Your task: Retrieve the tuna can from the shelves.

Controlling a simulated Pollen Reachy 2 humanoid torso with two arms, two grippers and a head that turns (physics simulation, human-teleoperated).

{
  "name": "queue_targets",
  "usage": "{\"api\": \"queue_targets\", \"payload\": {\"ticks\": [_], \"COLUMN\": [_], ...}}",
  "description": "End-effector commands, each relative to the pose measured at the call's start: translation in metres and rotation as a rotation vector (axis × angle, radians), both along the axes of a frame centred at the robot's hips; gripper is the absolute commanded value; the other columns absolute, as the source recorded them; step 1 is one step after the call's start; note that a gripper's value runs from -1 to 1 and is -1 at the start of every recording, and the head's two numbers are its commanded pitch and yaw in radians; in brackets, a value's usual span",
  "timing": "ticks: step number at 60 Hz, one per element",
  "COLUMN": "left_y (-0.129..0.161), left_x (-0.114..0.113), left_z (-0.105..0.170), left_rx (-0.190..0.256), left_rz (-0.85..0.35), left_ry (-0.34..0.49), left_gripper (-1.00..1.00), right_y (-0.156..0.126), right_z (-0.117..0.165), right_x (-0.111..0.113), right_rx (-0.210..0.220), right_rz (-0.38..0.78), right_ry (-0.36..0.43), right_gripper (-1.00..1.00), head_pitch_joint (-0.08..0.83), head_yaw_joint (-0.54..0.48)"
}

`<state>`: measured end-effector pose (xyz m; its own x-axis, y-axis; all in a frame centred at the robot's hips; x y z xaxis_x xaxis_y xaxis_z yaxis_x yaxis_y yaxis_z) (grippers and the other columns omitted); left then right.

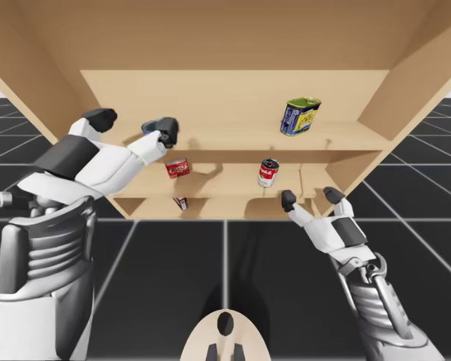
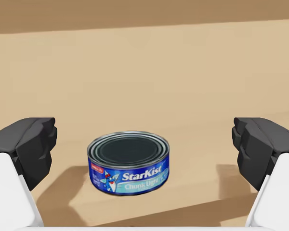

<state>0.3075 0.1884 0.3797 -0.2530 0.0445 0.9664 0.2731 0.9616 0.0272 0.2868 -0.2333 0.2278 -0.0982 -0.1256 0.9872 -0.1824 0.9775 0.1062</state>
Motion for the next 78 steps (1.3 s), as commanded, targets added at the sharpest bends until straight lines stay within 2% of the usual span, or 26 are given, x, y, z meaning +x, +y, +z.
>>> {"api": "queue_targets", "payload": {"ticks": [1, 8, 15, 32, 35, 36, 48, 58, 67, 78], "left_y": [-0.005, -0.005, -0.007, -0.012, -0.013, -0.014, -0.02, -0.02, -0.017, -0.016], "left_x": [0.041, 0.065, 0.082, 0.096, 0.096, 0.093, 0.078, 0.067, 0.043, 0.001], "left_z": [-0.005, -0.01, -0.018, -0.028, -0.029, -0.029, -0.02, 0.001, 0.011, 0.008], "left_rx": [0.013, -0.009, 0.005, 0.042, 0.043, 0.047, 0.062, 0.054, 0.055, 0.086], "left_rz": [0.124, 0.137, 0.164, 0.185, 0.191, 0.185, 0.165, 0.151, 0.151, 0.146], "left_ry": [0.288, 0.321, 0.343, 0.369, 0.367, 0.376, 0.342, 0.253, 0.214, 0.178], "left_gripper": [-1.0, -1.0, -1.0, -1.0, -0.12, 0.98, 1.0, 1.0, 1.0, 1.0], "right_y": [0.001, -0.001, -0.001, -0.003, -0.003, -0.003, -0.004, -0.004, -0.004, -0.003], "right_z": [0.0, 0.001, 0.001, 0.001, 0.001, 0.001, 0.0, 0.001, 0.001, 0.0], "right_x": [0.0, 0.0, 0.0, 0.0, 0.0, 0.001, 0.001, 0.002, 0.002, 0.002], "right_rx": [0.018, 0.02, 0.022, 0.029, 0.029, 0.03, 0.03, 0.033, 0.029, 0.024], "right_rz": [-0.006, -0.009, -0.011, -0.016, -0.016, -0.016, -0.015, -0.017, -0.017, -0.021], "right_ry": [0.0, -0.004, -0.004, -0.004, -0.003, -0.002, -0.001, -0.003, -0.003, 0.0], "right_gripper": [-1.0, -1.0, -1.0, -1.0, -1.0, -1.0, -1.0, -1.0, -1.0, -1.0], "head_pitch_joint": [0.189, 0.19, 0.193, 0.2, 0.202, 0.203, 0.206, 0.203, 0.208, 0.207], "head_yaw_joint": [0.28, 0.28, 0.28, 0.27, 0.27, 0.27, 0.27, 0.27, 0.27, 0.27]}}
